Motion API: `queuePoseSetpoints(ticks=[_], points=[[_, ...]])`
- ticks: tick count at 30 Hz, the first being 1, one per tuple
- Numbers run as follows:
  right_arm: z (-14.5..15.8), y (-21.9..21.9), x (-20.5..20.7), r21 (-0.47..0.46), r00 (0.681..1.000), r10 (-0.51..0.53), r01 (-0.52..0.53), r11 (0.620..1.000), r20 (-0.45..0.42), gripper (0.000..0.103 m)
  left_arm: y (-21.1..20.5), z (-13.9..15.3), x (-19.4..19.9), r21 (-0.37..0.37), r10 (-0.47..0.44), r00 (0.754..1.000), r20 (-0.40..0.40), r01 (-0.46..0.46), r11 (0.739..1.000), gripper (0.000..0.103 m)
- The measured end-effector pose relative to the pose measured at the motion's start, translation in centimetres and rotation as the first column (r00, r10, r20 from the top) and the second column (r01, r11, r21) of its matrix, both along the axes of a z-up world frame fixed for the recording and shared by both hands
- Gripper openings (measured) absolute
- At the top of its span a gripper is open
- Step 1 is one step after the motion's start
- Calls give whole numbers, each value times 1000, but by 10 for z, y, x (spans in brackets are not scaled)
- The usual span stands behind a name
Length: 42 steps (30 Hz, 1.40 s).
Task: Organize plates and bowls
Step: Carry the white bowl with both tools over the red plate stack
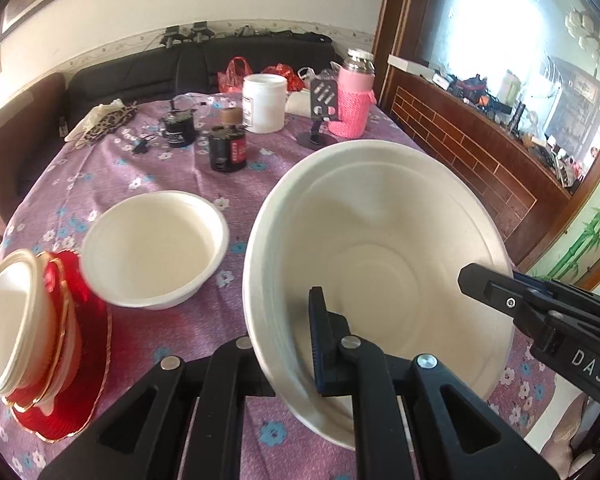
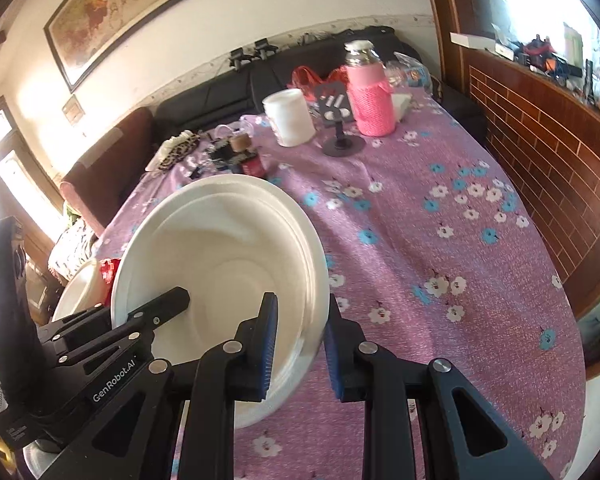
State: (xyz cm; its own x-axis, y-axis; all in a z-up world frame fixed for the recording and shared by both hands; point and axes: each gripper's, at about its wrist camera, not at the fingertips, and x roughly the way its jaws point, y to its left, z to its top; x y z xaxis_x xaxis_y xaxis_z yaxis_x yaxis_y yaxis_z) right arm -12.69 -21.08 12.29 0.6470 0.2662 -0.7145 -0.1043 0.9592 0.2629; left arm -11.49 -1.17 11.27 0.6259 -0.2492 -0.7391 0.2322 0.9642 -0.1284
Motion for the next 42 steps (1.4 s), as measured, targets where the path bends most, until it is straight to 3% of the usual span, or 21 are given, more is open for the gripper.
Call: queuePoseSetpoints(ticks=[18,25,42], points=[[35,83,-30,-33,987,141,-139,990,82,24,95,27,-42,-139,146,989,29,-141,980,10],[39,123,-29,-41,976,199,-196,980,89,24,135,30,-55,-146,224,973,46,-216,965,10],[49,247,-5,-66,922,373,-368,927,101,24,262,36,-56,-221,429,903,30,-412,884,10]])
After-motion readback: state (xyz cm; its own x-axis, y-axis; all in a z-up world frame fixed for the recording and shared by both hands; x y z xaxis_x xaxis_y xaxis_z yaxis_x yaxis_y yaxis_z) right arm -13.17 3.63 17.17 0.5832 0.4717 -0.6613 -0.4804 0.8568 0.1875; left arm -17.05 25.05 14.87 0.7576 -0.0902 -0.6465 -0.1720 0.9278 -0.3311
